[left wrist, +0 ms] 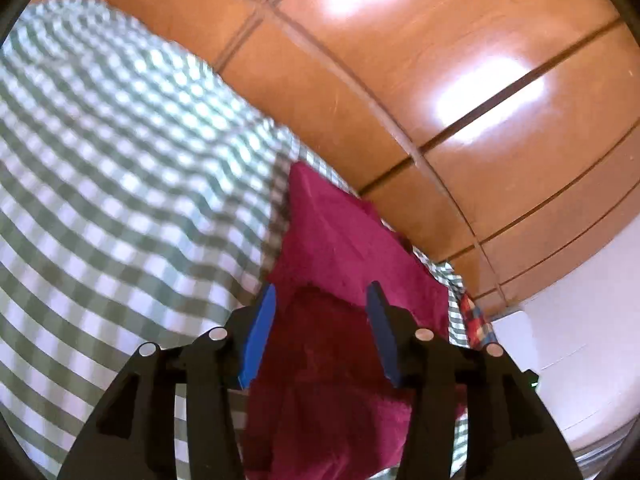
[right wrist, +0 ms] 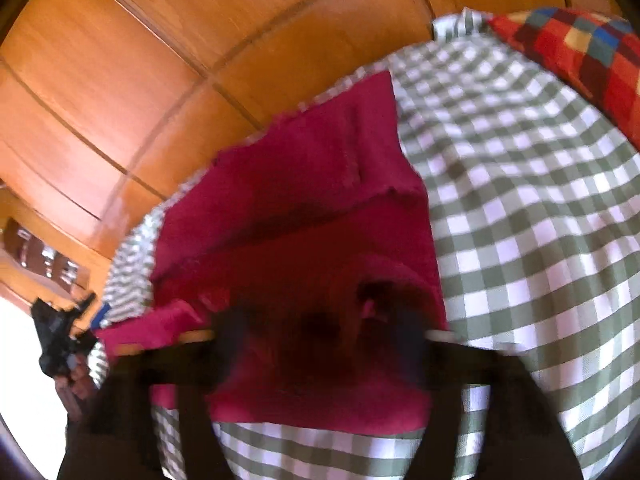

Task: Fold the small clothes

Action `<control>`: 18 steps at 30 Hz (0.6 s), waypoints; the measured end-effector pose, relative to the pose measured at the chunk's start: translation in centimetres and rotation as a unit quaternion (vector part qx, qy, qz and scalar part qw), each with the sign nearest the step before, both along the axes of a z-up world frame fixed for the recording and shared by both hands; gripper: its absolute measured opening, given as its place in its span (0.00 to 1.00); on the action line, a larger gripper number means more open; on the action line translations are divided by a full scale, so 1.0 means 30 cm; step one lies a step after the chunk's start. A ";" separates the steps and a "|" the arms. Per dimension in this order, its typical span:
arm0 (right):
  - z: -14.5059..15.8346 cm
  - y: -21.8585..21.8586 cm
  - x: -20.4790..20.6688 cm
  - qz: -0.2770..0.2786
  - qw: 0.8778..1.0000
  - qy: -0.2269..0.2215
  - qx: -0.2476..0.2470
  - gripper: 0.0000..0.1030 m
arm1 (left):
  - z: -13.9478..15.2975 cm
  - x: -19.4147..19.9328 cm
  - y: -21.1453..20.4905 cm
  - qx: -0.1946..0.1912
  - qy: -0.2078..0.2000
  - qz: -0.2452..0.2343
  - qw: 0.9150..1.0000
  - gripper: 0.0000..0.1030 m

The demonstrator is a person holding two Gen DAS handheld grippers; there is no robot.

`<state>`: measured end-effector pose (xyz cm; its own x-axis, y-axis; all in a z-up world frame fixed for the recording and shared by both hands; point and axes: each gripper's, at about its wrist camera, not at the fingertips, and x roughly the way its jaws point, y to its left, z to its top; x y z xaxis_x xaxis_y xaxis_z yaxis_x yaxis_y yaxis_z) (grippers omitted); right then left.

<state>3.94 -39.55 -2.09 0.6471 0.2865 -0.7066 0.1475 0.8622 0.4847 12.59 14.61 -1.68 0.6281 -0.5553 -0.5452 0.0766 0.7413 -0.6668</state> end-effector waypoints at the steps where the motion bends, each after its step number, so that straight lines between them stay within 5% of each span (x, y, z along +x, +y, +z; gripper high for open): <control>1: 0.021 -0.007 -0.022 -0.002 1.000 -0.013 -0.001 0.76 | 0.011 -0.017 -0.005 0.020 -0.009 -0.005 1.000 0.45; 6: 0.050 -0.050 -0.127 -0.004 1.000 -0.018 -0.015 0.76 | -0.010 -0.167 -0.072 0.110 -0.046 -0.097 0.988 0.48; 12: -0.039 -0.027 -0.198 0.011 0.997 0.023 -0.075 0.76 | -0.110 -0.328 -0.119 0.149 -0.041 -0.158 0.975 0.63; 17: -0.088 0.001 -0.134 0.010 0.995 0.027 -0.091 0.45 | -0.171 -0.312 -0.167 0.176 -0.030 -0.147 0.973 0.61; 18: -0.093 0.012 -0.127 0.012 0.994 0.030 -0.103 0.35 | -0.177 -0.294 -0.177 0.170 -0.026 -0.149 0.974 0.50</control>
